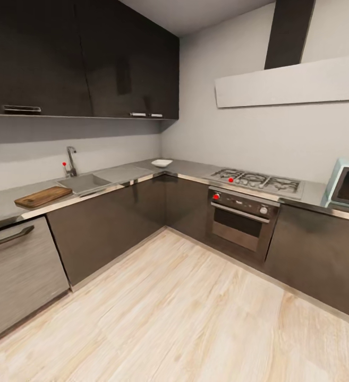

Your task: In the kitchen, take the Vidalia onion out of the sink, dice it on the chopping board with the paring knife, put the diced onion into the bowl on the countertop, then place both the paring knife and the chopping board into the sink.

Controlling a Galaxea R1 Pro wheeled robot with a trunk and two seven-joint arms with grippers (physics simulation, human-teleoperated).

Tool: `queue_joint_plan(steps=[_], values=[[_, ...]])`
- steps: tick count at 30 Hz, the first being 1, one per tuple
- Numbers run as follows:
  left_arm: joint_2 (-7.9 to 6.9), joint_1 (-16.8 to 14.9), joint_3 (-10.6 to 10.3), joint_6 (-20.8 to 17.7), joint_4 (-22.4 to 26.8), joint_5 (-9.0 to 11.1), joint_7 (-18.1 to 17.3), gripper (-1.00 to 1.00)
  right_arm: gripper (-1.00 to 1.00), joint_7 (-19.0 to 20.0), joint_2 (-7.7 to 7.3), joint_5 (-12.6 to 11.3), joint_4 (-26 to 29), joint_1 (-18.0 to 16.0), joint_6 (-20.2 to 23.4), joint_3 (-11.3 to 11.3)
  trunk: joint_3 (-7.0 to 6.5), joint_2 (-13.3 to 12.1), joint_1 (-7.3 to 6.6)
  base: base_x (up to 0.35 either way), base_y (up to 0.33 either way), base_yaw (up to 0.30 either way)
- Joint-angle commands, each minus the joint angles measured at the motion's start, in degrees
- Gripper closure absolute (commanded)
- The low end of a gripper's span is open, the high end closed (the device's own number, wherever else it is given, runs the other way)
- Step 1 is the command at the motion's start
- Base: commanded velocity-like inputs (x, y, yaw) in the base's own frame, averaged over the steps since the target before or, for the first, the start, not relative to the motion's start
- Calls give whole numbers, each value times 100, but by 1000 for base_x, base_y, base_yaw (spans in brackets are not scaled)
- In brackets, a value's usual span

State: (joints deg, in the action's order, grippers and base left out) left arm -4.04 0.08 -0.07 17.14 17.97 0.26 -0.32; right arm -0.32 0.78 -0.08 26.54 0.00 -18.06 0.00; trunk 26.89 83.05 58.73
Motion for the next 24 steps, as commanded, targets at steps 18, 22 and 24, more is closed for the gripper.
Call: queue_joint_plan(steps=[18, 22, 24], values=[[-1, 1, 16, 9, 5, 18, -3, -100, -100, -3, 1, -1, 1, 0, -13, 0, 4, 3, 0, 0, 0, 277], [-1, 1, 16, 9, 5, 18, -3, -100, -100, -3, 1, -1, 1, 0, -13, -1, 4, 3, 0, 9, -10, 278], [-1, 1, 16, 9, 5, 18, -3, -100, -100, -3, 1, -1, 1, 0, -13, 0, 4, 3, 0, 66, -71, 278]])
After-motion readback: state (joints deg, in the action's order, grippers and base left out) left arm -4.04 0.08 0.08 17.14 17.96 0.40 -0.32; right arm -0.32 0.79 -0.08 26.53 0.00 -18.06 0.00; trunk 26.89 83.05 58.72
